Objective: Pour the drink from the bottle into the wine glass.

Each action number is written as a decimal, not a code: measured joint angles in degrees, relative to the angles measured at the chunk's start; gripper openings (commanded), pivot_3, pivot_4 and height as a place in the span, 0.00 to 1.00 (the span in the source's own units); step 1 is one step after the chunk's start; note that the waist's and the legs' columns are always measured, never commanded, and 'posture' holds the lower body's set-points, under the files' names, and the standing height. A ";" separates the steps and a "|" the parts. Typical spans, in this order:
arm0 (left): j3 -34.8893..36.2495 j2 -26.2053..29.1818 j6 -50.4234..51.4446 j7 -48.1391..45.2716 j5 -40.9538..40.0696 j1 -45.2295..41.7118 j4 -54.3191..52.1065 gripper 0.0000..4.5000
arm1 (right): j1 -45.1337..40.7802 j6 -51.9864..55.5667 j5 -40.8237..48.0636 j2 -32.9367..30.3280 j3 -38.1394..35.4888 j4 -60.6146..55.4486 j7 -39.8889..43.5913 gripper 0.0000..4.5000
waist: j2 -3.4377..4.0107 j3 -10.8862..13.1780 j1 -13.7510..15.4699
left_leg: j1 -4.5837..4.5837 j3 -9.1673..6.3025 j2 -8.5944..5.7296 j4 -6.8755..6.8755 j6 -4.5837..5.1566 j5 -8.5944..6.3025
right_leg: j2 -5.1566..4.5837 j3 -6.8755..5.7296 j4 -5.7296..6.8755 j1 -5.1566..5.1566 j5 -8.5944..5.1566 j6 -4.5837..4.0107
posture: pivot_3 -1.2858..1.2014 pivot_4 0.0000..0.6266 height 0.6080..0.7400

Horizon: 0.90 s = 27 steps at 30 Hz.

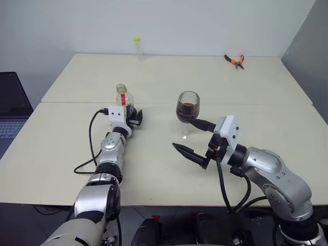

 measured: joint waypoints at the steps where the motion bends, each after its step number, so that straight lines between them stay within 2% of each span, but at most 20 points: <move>1: -0.10 0.00 -0.03 -0.72 0.00 1.03 -1.46 1.00 | 0.00 0.00 0.01 -0.14 -0.02 0.00 0.03 1.00 | 0.00 0.00 0.00 | 0.00 0.00 0.00 0.00 0.00 0.00 | 0.00 0.00 -0.01 0.00 0.00 0.00 | 0.52 0.24 1.00; 6: -0.16 -0.04 0.43 -2.06 -0.09 5.05 -8.59 1.00 | 0.14 0.00 0.00 -0.45 -0.31 -0.01 0.05 1.00 | 0.00 0.00 0.02 | 0.00 0.00 0.01 -0.01 0.01 0.00 | -0.01 0.01 -0.01 0.00 0.00 0.00 | 0.52 0.24 1.00; 10: -0.14 0.26 2.99 -2.29 -0.53 11.25 -18.81 1.00 | 1.73 -0.01 -0.06 -0.55 -0.75 -0.04 -0.37 1.00 | 0.00 0.00 -0.04 | 0.02 0.01 0.03 -0.04 0.00 0.00 | -0.04 0.06 -0.03 0.00 0.00 0.00 | 0.52 0.24 1.00; 17: -0.03 1.00 14.93 -0.71 -2.20 21.28 -37.76 1.00 | 6.98 -0.80 -0.53 -0.31 -2.97 -0.03 -2.59 1.00 | 0.00 -0.01 0.14 | 0.03 -0.01 0.03 -0.03 0.02 -0.01 | -0.05 0.05 -0.05 0.04 0.00 -0.01 | 0.52 0.24 1.00; 22: 1.03 0.95 26.64 4.46 -2.41 30.36 -56.18 1.00 | 15.75 -9.54 -5.76 2.77 -8.27 5.10 -6.88 1.00 | -0.03 -0.05 0.24 | 0.10 0.03 0.08 -0.07 0.03 -0.02 | -0.10 0.12 -0.06 0.08 0.00 0.00 | 0.52 0.24 1.00; 27: 0.80 -0.27 30.02 6.52 -2.34 36.82 -65.93 1.00 | 17.54 -20.43 -10.55 9.11 -10.54 12.97 -11.73 1.00 | 0.07 -0.11 0.17 | 0.20 0.11 0.12 -0.14 0.02 -0.02 | -0.06 0.15 -0.04 0.10 0.00 -0.01 | 0.52 0.24 1.00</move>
